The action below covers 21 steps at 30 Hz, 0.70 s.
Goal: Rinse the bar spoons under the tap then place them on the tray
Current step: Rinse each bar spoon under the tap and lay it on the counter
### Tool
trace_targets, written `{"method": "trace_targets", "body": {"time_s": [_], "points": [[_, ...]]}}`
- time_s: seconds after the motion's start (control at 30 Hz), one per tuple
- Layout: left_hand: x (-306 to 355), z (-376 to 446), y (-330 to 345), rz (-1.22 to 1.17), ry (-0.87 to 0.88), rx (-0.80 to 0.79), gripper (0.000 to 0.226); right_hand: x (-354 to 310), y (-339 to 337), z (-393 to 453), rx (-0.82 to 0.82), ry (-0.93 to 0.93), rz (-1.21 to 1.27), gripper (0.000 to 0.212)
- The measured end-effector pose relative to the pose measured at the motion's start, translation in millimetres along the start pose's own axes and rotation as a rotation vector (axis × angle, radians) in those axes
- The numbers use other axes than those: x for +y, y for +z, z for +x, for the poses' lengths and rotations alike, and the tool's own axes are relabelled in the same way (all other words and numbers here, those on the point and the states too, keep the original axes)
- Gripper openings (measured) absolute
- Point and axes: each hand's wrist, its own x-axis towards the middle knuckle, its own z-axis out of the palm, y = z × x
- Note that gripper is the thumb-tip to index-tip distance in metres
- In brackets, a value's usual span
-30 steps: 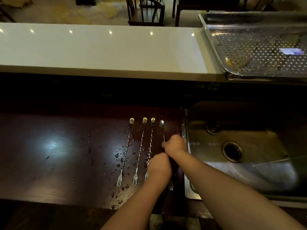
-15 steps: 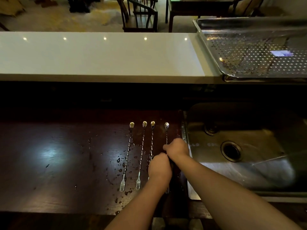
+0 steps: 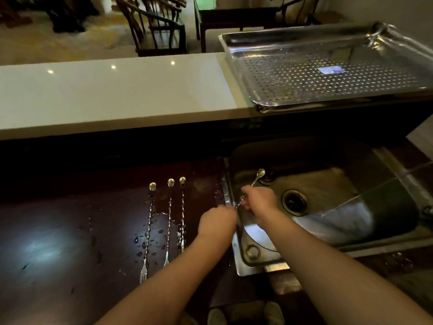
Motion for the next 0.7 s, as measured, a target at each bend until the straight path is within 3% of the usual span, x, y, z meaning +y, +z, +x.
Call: {"method": "trace_targets", "body": {"time_s": [0.27,0.5,0.6,0.63,0.7], "points": [[52.2,13.7,-2.9,0.118,0.108,-0.023,0.026,-3.0,-83.2,18.9,-0.011,0.034,0.253,0.023],[104.7,33.4,-3.9,0.120,0.073,0.143,0.022,3.3,-144.9,32.6,0.076,0.102,0.473,0.021],[136.6,34.0,0.3,-0.093,0.091,0.274,0.023,7.1,-169.1,39.0,0.085,0.133,0.617,0.016],[149.6,32.2,3.6,-0.234,0.061,0.267,0.023,8.0,-176.2,40.7,0.086,0.140,0.663,0.016],[176.4,33.8,11.1,-0.691,-0.145,0.105,0.029,8.6,-188.7,43.0,0.089,0.152,0.736,0.018]]}}
